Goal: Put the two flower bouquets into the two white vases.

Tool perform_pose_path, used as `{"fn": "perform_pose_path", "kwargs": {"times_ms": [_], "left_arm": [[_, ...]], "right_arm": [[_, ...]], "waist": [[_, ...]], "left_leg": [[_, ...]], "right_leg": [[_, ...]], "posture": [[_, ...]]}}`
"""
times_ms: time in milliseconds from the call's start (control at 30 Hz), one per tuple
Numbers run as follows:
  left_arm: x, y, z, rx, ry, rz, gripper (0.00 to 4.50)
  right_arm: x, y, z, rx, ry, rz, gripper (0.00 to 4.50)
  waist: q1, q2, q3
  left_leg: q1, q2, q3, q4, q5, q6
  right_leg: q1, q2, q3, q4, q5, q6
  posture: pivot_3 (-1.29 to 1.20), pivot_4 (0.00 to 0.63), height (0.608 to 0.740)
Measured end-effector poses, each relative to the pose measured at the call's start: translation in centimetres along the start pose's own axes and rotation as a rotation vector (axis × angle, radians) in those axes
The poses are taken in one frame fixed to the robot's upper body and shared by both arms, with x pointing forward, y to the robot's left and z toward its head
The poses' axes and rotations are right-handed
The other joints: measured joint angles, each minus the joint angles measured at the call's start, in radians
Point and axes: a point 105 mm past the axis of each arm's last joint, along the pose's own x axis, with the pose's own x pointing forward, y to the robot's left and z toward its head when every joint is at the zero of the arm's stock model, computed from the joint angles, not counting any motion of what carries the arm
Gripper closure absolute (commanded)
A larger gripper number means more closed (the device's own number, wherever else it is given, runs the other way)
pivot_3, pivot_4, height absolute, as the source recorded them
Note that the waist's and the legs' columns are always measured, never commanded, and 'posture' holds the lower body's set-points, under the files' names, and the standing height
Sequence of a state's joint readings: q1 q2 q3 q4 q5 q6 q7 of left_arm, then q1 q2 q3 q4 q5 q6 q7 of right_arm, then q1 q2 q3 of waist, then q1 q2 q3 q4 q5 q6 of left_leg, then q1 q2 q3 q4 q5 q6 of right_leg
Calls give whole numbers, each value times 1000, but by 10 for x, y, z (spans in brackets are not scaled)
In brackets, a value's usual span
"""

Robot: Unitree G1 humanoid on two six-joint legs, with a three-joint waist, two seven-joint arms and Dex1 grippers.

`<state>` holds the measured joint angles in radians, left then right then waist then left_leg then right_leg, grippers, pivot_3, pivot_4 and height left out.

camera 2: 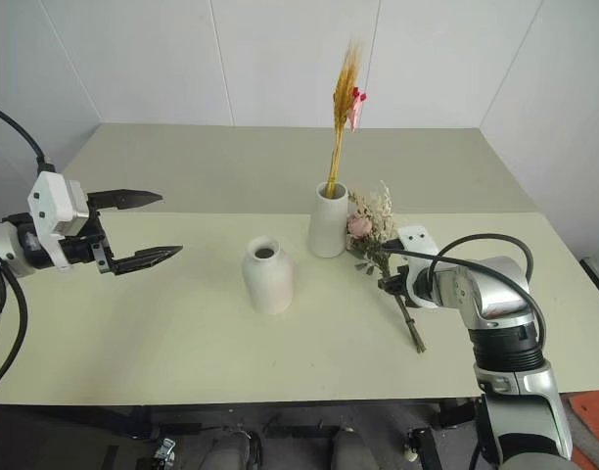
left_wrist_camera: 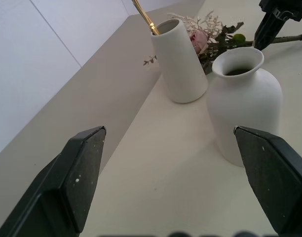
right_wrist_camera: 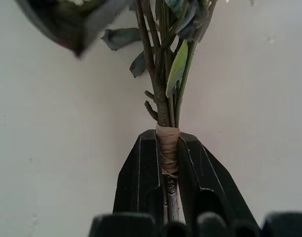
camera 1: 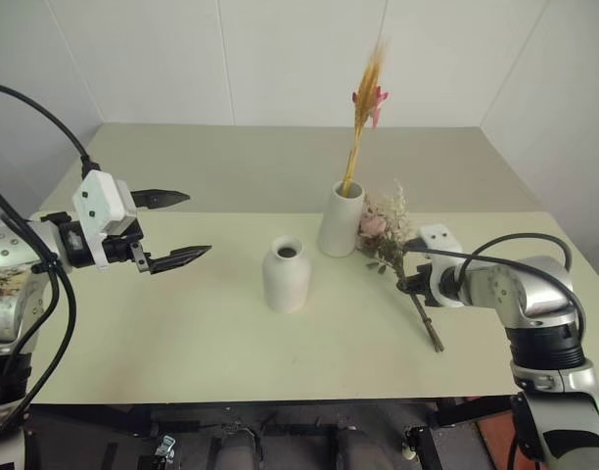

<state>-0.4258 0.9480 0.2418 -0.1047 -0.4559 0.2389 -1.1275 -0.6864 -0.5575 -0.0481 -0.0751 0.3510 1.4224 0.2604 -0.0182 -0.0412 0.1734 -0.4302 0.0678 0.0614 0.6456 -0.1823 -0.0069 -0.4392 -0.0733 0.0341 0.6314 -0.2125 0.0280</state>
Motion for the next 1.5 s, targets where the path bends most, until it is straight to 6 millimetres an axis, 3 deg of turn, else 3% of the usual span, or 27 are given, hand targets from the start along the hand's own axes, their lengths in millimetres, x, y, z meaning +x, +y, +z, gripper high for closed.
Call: {"fn": "perform_pose_path", "kwargs": {"times_ms": [67,167,267,333,433,500,700,867,1033,1300,1500], "left_arm": [[0,0,0,0,0,1,0],[-2,1,1,2,-1,9,0],[-3,2,1,2,-1,12,0],[-3,2,0,1,0,12,0],[-4,3,-2,-10,7,8,0],[-7,3,-3,-17,15,-5,0],[-22,-4,-15,-60,61,-23,0],[-42,-10,-21,-87,112,-3,0],[-57,-19,-28,-126,151,22,0],[-66,-23,-24,-112,171,61,0],[-68,-23,-25,-117,177,70,0]], "right_arm": [[-5,-23,25,4,-175,-180,4274],[-31,-54,66,-5,-479,-426,4274],[-67,-56,98,12,-852,-503,4274],[-83,-47,101,32,-1010,-452,4274],[-91,-18,99,183,-1154,-142,4274],[-109,8,108,214,-1259,71,4274],[-163,71,139,234,-1455,466,4274],[-161,122,152,184,-1394,636,4274],[-144,149,146,131,-1312,698,4274],[-118,173,122,95,-1202,737,4274],[-107,180,119,72,-1186,708,4274]], "waist": [[1,0,0],[1,0,0],[0,0,0],[0,0,0],[-2,0,0],[-9,0,0],[-27,1,0],[-27,1,0],[-22,0,0],[-24,0,0],[-24,0,0]], "left_leg": [[-1,0,0,0,0,0],[-1,0,0,-1,0,0],[-1,0,0,-1,0,0],[-1,0,0,-1,0,0],[0,0,0,-1,0,0],[1,1,0,-1,0,0],[2,3,0,-1,0,0],[2,3,0,-1,0,0],[1,2,0,-1,0,0],[1,2,0,-1,0,0],[1,2,0,-1,0,0]], "right_leg": [[-1,0,0,0,0,0],[-1,0,0,0,0,1],[-1,0,0,-1,0,1],[-1,0,0,-1,0,1],[0,0,0,0,0,1],[0,0,1,1,1,0],[0,2,1,2,0,0],[0,2,0,1,1,-1],[0,1,0,1,1,-1],[-1,1,-1,1,1,-1],[-1,1,-1,1,1,-1]], "posture": [[0,150,740],[0,150,740],[0,150,740],[0,150,740],[0,150,740],[0,150,740],[0,150,740],[0,150,740],[0,150,740],[0,150,740],[0,150,740]]}}
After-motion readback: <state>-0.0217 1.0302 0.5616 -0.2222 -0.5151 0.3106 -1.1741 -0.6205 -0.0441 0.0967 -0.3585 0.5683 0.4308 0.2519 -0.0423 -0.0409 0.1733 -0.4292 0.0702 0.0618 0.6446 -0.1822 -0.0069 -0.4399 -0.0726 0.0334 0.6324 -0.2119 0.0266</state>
